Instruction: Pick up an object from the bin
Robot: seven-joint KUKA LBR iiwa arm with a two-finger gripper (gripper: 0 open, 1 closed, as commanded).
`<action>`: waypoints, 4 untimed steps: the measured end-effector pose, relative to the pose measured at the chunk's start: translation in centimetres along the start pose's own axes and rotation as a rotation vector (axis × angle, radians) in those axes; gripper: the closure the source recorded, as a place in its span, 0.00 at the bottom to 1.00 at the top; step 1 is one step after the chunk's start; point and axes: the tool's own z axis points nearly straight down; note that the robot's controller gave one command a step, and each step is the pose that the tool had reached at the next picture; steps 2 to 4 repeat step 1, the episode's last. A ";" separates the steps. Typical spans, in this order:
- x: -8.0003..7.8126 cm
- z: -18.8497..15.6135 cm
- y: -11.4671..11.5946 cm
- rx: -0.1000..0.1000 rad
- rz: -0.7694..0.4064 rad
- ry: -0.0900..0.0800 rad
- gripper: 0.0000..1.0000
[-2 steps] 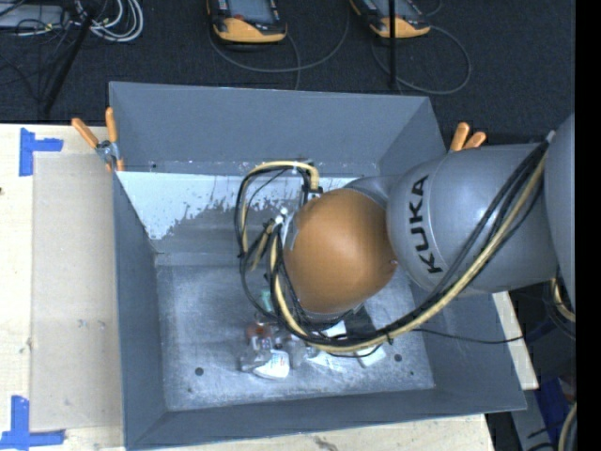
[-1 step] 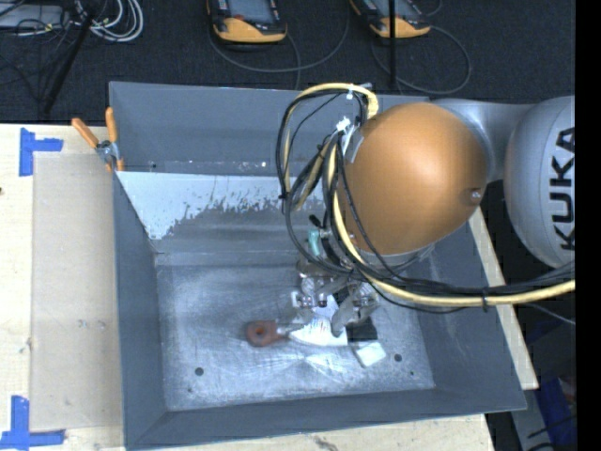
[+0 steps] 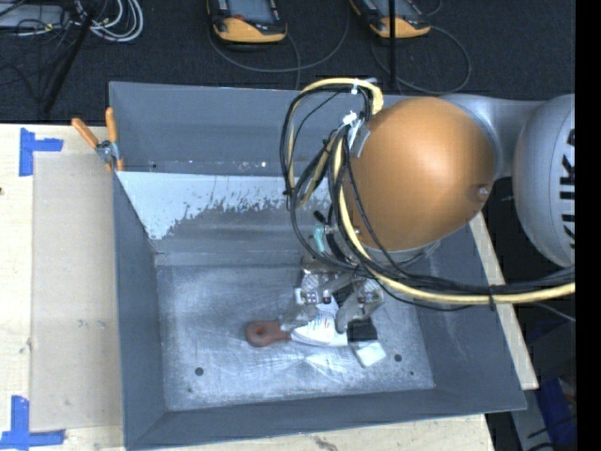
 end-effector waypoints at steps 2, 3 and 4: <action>-3.3 2.8 -0.9 0.002 -0.084 0.002 1.00; -3.3 2.8 -0.9 0.002 -0.084 0.002 1.00; -3.3 2.8 -0.9 0.002 -0.084 0.002 1.00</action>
Offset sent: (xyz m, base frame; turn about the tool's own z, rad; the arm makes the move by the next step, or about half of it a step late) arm 0.0181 -0.0628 -0.0380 -0.2843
